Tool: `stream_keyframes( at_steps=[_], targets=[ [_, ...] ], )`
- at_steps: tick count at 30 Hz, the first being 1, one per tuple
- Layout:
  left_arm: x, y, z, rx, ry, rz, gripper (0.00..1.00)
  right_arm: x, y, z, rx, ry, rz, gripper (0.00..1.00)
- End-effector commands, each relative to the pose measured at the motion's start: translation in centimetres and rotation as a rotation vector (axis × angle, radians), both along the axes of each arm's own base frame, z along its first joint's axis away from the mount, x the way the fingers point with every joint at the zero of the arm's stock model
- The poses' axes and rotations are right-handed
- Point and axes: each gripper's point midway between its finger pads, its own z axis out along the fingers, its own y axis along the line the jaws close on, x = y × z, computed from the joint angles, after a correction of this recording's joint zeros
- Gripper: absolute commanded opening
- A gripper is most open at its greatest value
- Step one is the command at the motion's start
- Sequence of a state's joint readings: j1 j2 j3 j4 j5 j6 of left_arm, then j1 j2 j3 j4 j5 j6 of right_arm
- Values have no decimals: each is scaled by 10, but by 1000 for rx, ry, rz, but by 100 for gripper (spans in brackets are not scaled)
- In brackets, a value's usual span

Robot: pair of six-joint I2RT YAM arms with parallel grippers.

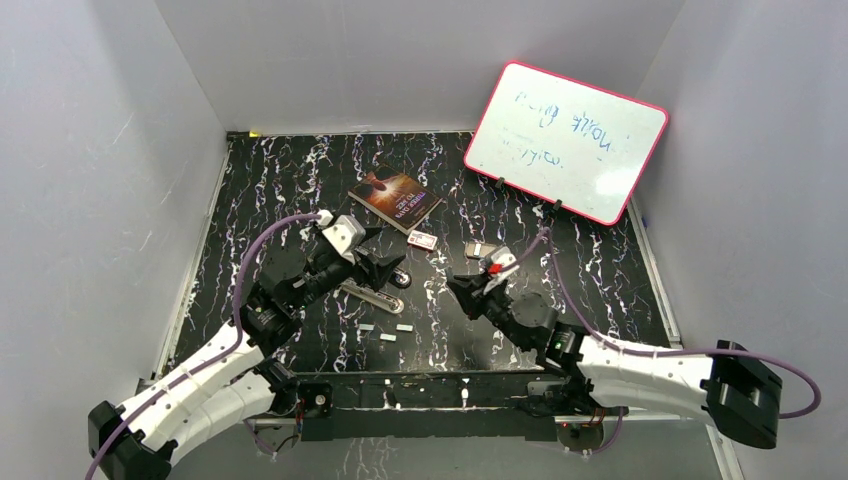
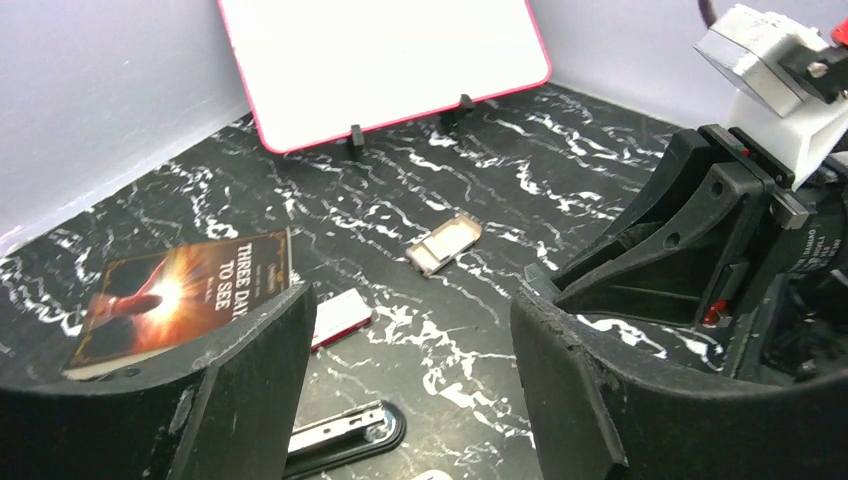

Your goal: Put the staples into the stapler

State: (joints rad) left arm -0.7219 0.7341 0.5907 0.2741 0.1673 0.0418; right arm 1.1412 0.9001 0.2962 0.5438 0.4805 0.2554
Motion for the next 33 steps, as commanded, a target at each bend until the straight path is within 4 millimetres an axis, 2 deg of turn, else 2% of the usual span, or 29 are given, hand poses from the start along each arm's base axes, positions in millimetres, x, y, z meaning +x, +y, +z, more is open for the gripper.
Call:
stream_keyframes(
  at_steps=[1, 3, 8, 13, 15, 21, 27, 30, 33],
  targets=[
    [-13, -16, 44, -105, -47, -112, 69, -8, -4, 67, 129, -294, 75, 0],
    [-17, -20, 48, -114, -52, -145, 69, -12, -8, 68, 107, -341, 95, 0],
    [-30, -29, 54, -117, -76, -237, 67, -5, -12, 59, 12, -353, 128, 0],
    [-37, -34, 51, -94, -82, -295, 66, -4, -6, 57, 31, -334, 315, 0],
    [-40, -35, 52, -92, -95, -315, 65, -12, 1, 60, 35, -364, 429, 0],
    [-60, -43, 52, -71, -179, -453, 60, -37, 5, 82, 106, -509, 642, 0],
    [-80, -45, 79, -108, -318, -557, 57, -50, 3, 115, 202, -646, 680, 0],
    [-91, -48, 85, -120, -354, -621, 57, -55, 1, 131, 233, -706, 685, 0],
    [-92, -52, 88, -141, -373, -651, 57, -58, 1, 143, 245, -746, 693, 0]
  ],
)
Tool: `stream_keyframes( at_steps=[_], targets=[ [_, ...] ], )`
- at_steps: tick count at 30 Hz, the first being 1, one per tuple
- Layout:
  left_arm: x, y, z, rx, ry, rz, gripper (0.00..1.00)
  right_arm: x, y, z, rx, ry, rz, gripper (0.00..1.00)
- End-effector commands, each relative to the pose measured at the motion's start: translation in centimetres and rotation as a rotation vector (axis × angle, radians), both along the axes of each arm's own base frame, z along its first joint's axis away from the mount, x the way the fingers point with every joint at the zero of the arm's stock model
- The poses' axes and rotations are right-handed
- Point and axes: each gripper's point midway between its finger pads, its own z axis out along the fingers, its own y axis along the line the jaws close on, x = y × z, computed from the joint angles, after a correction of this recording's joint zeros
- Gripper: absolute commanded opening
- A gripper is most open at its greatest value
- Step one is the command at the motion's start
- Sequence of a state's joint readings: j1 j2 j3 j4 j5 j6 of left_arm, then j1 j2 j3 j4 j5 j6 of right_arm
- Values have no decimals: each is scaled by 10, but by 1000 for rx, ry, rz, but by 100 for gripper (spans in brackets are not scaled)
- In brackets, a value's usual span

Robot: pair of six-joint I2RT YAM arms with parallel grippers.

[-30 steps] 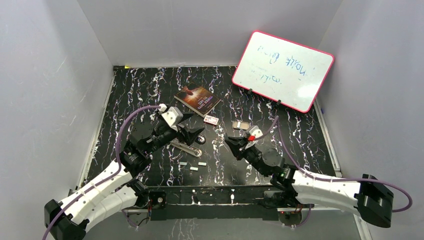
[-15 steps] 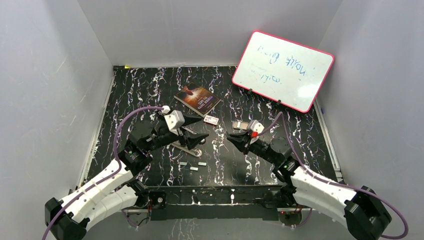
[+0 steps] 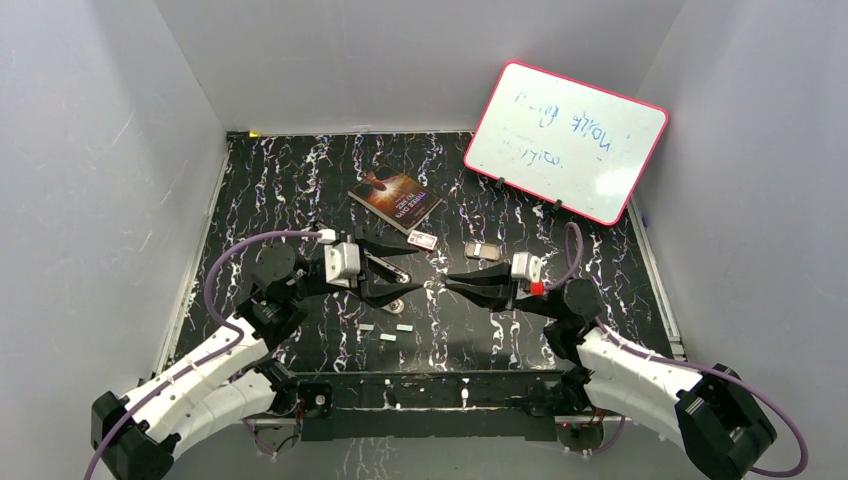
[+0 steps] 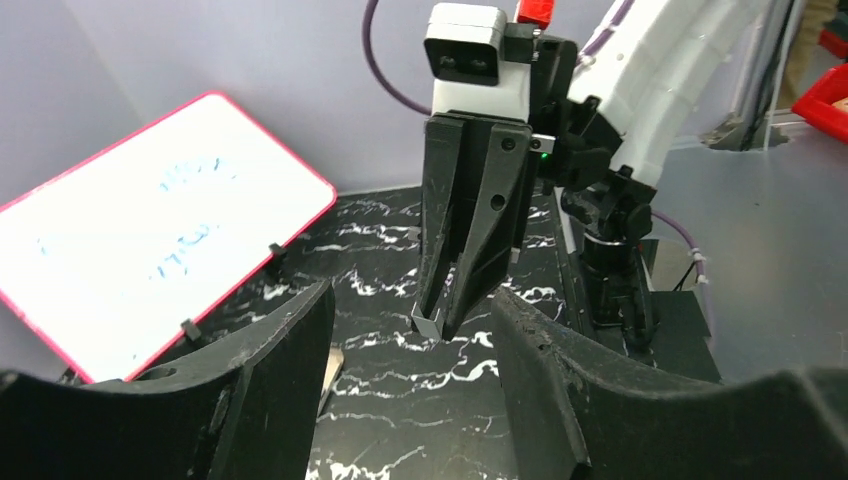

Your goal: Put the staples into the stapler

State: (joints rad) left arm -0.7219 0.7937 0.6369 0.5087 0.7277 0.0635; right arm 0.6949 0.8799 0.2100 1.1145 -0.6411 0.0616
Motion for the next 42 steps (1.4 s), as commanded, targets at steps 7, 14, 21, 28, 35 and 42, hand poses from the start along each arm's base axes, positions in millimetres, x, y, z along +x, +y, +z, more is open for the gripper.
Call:
stream_keyframes(
  at_steps=[7, 14, 21, 28, 35, 42],
  targets=[
    [-16, -17, 42, -113, -123, -183, 51, -21, -6, 73, 163, -213, 70, 0],
    [-18, -26, 44, -126, -123, -224, 51, -25, -8, 83, 182, -236, 76, 0],
    [-26, -37, 38, -115, -110, -273, 51, -26, -11, 88, 211, -229, 73, 0],
    [-30, -43, 32, -103, -93, -299, 50, -28, -13, 93, 231, -230, 71, 0],
    [-31, -48, 32, -103, -90, -309, 44, -30, -14, 95, 234, -234, 75, 0],
    [-31, -51, 30, -96, -83, -320, 32, -30, -15, 95, 236, -230, 74, 0]
  ],
)
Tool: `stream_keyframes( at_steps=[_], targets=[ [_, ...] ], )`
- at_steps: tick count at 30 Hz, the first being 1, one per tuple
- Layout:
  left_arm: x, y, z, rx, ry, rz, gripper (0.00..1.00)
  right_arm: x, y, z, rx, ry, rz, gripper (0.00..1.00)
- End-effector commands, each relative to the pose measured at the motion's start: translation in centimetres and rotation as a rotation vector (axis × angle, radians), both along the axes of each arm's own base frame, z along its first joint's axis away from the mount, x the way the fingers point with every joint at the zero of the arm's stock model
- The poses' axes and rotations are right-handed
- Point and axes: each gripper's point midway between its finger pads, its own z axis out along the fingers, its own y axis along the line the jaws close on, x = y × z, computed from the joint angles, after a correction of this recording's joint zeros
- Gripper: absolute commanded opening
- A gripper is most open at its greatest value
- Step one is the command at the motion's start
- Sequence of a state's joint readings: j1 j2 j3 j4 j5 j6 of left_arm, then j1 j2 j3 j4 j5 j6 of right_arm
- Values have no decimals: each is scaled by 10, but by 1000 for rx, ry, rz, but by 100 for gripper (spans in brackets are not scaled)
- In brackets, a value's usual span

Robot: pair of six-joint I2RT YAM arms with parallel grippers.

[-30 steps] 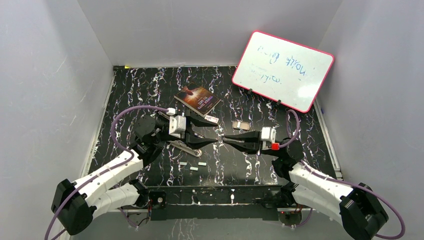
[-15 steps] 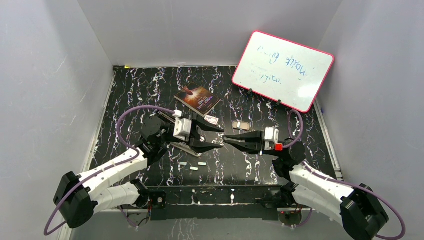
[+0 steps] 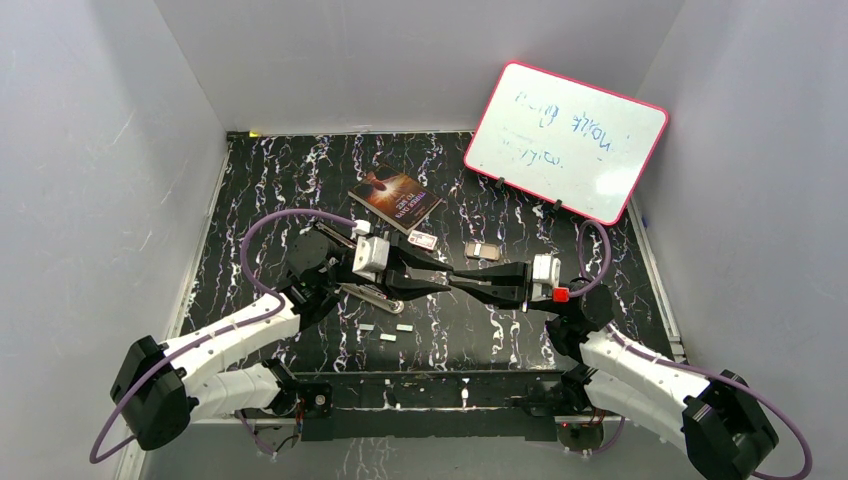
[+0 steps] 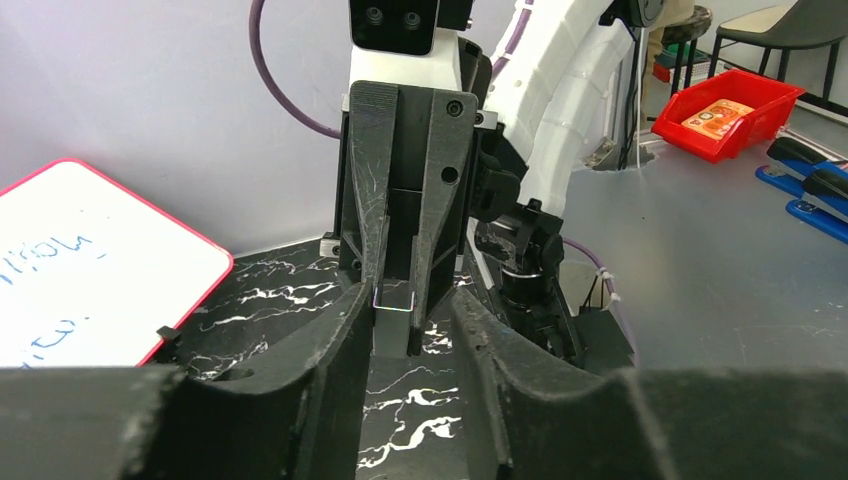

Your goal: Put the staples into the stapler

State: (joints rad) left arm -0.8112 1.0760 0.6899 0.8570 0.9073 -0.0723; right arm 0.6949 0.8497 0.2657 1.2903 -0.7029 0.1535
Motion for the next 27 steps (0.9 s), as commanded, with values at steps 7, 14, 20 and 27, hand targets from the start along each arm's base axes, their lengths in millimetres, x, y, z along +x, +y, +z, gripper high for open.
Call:
stream_keyframes(
  at_steps=[7, 14, 20, 27],
  targets=[
    [-8, 0, 26, -65, -86, -32, 22, -7, -9, 35, 96, -90, -10, 0],
    [-8, 1, 26, -66, -83, -32, 1, -8, -10, 35, 99, -88, -10, 20],
    [-9, 5, 28, -72, -90, -14, 0, -7, -8, 21, 26, -82, -21, 57],
    [-1, 13, -4, 117, -128, 59, 0, 5, -20, 10, 1, -42, -149, 64]
  ],
)
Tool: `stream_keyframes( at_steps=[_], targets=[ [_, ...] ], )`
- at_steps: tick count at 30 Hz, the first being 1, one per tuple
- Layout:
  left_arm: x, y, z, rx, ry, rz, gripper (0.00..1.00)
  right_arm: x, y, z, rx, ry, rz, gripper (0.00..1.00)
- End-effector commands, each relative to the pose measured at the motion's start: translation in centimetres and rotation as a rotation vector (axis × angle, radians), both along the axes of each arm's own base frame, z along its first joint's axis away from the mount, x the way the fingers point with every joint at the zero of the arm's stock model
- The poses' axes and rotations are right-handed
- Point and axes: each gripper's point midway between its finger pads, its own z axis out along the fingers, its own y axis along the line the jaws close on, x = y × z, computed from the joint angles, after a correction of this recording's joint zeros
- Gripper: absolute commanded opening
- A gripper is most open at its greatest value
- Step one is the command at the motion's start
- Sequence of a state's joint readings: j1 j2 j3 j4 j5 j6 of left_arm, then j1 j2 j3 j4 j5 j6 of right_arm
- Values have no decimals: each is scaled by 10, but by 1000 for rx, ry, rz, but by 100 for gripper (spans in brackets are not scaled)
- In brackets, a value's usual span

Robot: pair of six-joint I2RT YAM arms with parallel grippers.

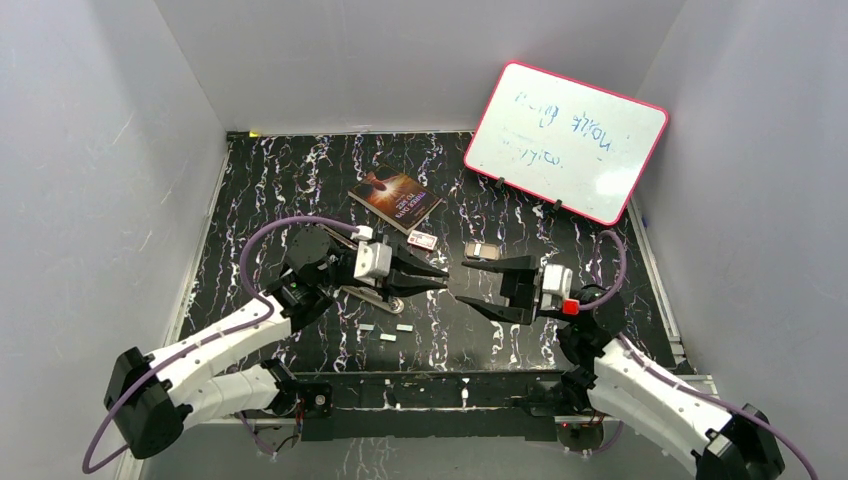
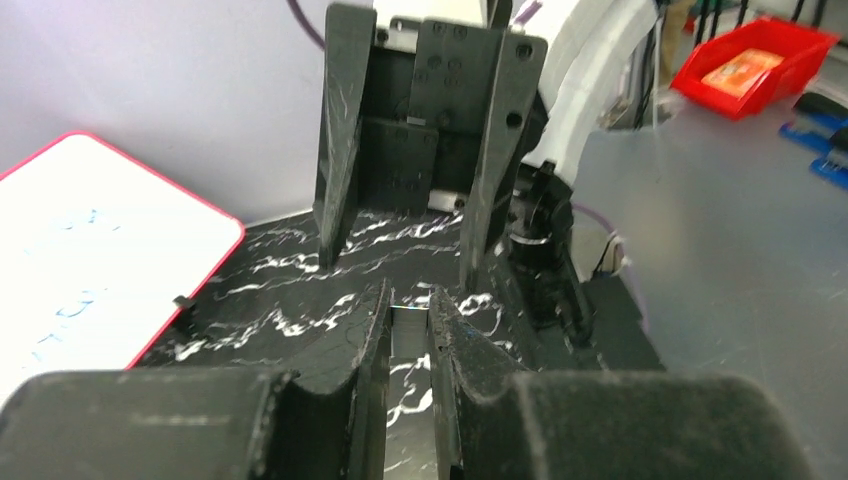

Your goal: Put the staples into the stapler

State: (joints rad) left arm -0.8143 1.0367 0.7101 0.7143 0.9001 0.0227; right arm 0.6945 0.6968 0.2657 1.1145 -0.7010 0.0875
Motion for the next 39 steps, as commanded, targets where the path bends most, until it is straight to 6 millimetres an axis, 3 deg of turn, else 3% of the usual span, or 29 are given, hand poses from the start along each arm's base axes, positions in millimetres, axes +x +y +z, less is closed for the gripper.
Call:
stream_keyframes(
  at_steps=[1, 7, 12, 18, 24, 28, 34, 39],
  targets=[
    [-1, 13, -6, 111, -102, 47, 0, 20, -14, 4, 31, 13, -164, 64],
    [7, 32, -66, 357, -62, 124, 0, 66, -53, 2, 169, 157, -481, 68],
    [31, 26, -108, 507, 33, 197, 0, 106, -73, -16, 246, 436, -655, 71],
    [51, 21, -174, 775, -22, 206, 0, 116, -72, -25, 281, 595, -657, 71],
    [61, 30, -223, 1030, -88, 144, 0, 126, -88, -36, 330, 689, -744, 72],
    [65, 33, -243, 1131, -113, 111, 0, 129, -98, -42, 346, 714, -793, 72],
    [61, 41, -270, 1262, -135, 48, 0, 130, -94, -47, 303, 737, -799, 72],
    [59, 37, -278, 1285, -141, 20, 0, 131, -91, -50, 284, 749, -797, 73]
  ],
)
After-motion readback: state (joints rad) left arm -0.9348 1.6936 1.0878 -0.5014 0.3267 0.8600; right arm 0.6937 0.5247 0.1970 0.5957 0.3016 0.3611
